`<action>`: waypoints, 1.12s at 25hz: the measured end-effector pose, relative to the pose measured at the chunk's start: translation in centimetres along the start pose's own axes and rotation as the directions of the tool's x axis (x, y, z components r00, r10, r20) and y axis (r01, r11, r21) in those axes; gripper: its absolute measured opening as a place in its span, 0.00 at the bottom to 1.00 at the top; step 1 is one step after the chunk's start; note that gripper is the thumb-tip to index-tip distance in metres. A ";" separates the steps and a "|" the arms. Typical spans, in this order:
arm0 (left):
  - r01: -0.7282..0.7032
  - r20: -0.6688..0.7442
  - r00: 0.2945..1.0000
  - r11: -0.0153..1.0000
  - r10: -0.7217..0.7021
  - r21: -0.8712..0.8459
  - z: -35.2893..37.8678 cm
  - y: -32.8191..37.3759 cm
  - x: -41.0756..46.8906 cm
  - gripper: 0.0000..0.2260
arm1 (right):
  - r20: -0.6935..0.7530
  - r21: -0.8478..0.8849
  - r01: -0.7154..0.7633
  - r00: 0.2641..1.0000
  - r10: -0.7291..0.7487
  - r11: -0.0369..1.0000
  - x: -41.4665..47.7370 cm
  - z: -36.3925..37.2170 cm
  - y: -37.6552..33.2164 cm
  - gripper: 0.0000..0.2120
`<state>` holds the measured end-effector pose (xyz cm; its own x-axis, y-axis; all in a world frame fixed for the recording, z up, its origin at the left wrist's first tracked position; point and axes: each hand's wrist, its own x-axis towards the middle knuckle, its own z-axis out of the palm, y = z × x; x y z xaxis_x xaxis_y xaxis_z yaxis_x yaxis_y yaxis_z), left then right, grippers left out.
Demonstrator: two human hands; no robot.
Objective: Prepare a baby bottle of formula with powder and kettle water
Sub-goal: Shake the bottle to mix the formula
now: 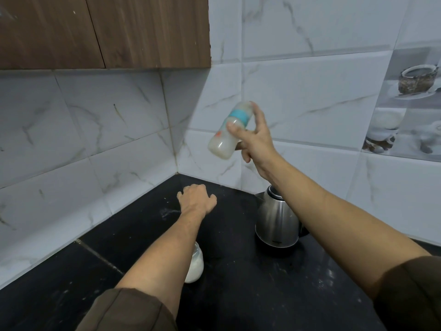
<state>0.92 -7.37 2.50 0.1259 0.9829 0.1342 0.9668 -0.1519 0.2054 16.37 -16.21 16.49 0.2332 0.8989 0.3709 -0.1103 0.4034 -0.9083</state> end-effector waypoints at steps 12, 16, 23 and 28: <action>-0.018 -0.009 1.000 1.000 0.017 -0.006 0.0 0.6 0.2 0.20 | 0.179 -0.098 0.009 0.984 0.009 0.995 -0.3 0.3 0.1 0.41; -0.007 -0.021 1.000 1.000 0.008 0.002 0.3 0.1 0.4 0.20 | -0.278 0.331 0.007 0.956 0.091 0.944 1.6 -0.4 -0.6 0.39; -0.025 -0.015 1.000 1.000 0.025 -0.005 0.2 0.7 0.5 0.20 | 0.069 0.150 -0.020 0.998 0.009 0.988 -0.3 -0.5 -0.6 0.35; -0.018 -0.019 1.000 1.000 0.018 0.000 0.0 0.7 0.5 0.20 | -0.065 0.310 -0.121 0.987 0.148 0.943 1.3 -0.4 -1.3 0.35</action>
<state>1.65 -6.95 2.72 0.1386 0.9779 0.1564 0.9644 -0.1692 0.2032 17.22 -15.61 18.07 0.2769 0.9356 0.2190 -0.4318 0.3248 -0.8415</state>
